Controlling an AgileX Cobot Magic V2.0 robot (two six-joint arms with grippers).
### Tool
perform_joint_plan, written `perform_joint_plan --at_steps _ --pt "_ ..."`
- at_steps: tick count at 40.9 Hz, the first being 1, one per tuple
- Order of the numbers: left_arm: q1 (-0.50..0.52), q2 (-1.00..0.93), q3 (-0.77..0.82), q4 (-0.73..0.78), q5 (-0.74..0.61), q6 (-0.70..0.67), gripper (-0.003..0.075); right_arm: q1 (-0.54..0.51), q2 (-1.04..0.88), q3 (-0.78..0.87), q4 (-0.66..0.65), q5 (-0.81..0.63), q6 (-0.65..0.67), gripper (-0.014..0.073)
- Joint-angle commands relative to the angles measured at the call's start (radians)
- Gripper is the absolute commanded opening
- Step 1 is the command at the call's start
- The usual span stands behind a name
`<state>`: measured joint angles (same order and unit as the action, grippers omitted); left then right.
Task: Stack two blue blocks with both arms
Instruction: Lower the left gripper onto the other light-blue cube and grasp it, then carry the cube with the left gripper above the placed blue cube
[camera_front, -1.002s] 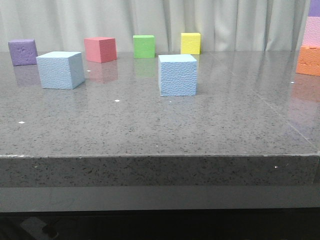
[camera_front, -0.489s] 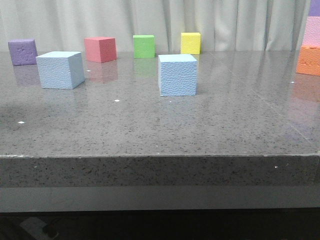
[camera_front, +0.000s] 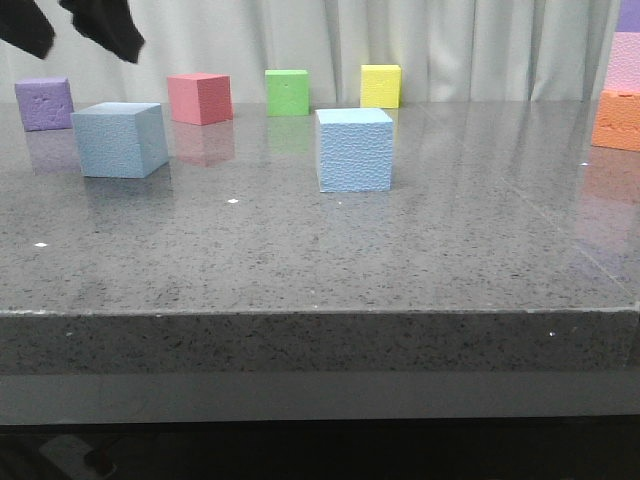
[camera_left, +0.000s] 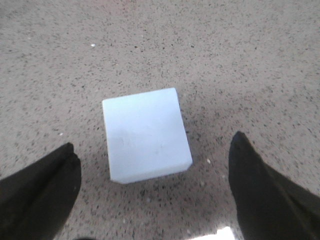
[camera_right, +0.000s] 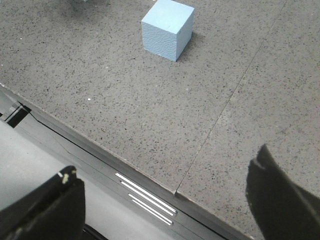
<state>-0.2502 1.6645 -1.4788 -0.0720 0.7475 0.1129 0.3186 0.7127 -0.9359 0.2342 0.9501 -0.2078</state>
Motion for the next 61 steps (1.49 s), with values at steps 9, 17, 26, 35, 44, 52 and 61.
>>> perform_joint_plan --at_steps 9,17,26,35,44,52,61 --pt "-0.005 0.12 -0.191 0.028 0.049 -0.141 0.0589 -0.008 -0.003 -0.024 0.005 -0.068 0.002 0.0655" --pt "-0.005 0.19 -0.217 0.089 0.063 -0.217 0.0589 -0.008 -0.003 -0.024 0.005 -0.068 0.002 0.0655" --pt "-0.005 0.222 -0.217 0.066 0.048 -0.219 0.0583 -0.008 -0.003 -0.024 0.005 -0.068 0.002 0.0655" --pt "-0.005 0.22 -0.219 0.054 0.059 -0.219 0.0445 -0.008 -0.003 -0.024 0.005 -0.068 0.002 0.0655" --pt "-0.021 0.19 -0.3 0.034 0.125 -0.141 0.0404 -0.008 -0.003 -0.024 0.005 -0.068 0.002 0.0655" --pt "-0.103 0.174 -0.437 -0.014 0.185 0.061 0.0404 -0.008 -0.003 -0.024 0.005 -0.068 0.002 0.0655" --pt "-0.234 0.174 -0.521 -0.269 0.277 0.623 0.0404 -0.008 -0.003 -0.024 0.005 -0.068 0.002 0.0655"
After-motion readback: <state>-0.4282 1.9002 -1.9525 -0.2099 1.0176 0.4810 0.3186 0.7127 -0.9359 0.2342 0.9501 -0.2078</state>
